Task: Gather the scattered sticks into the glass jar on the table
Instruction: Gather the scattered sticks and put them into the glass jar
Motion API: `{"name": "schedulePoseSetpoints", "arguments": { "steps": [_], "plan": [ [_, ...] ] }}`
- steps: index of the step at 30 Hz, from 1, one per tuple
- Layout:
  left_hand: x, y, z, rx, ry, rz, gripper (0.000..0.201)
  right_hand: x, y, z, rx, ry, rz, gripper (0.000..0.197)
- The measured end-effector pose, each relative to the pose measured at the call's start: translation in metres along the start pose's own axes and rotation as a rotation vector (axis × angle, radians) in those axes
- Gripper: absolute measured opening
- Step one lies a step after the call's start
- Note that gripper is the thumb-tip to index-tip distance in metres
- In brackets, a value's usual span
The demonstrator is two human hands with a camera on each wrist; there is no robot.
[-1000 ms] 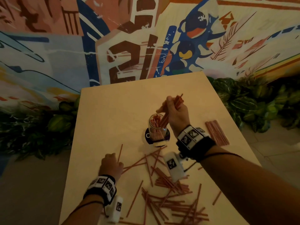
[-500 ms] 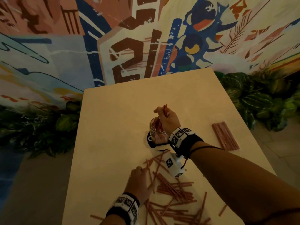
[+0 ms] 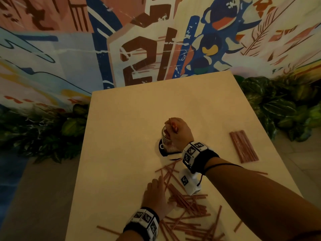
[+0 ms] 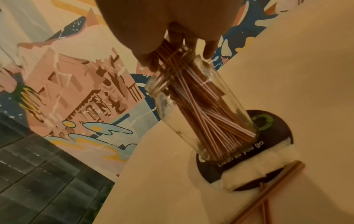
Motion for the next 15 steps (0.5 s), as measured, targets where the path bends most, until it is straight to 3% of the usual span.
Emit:
{"name": "schedulePoseSetpoints", "arguments": {
  "steps": [3, 5, 7, 10, 12, 15],
  "plan": [
    [-0.002, 0.003, 0.007, 0.006, -0.021, -0.025, 0.107, -0.005, 0.004, 0.011, -0.071, 0.110, -0.103, 0.051],
    [-0.006, 0.003, 0.011, -0.025, -0.029, -0.025, 0.103, -0.003, 0.013, 0.013, -0.083, 0.134, -0.164, 0.074],
    [-0.009, 0.002, 0.014, -0.064, -0.020, -0.009, 0.095, 0.007, 0.020, 0.017, -0.068, 0.082, -0.160, 0.084],
    [-0.016, 0.005, 0.021, -0.119, -0.029, -0.027, 0.085, 0.035, 0.039, 0.043, -0.051, 0.029, -0.090, 0.066],
    [-0.021, 0.009, 0.026, -0.149, -0.061, -0.032, 0.075, 0.057, 0.058, 0.086, -0.109, 0.229, -0.100, 0.050],
    [-0.028, 0.013, 0.032, -0.185, -0.038, -0.024, 0.057, 0.080, 0.100, 0.161, -0.318, 0.604, -0.252, 0.051]
  ]
}}
Point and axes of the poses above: each hand's wrist, its own y-axis away from the middle knuckle, its own x-axis out of the back of the hand, z = x × y, the point moved 8 cm from there along -y, towards the middle knuckle, and after that the axes turned 1 degree about -z, right-handed, at the moved point
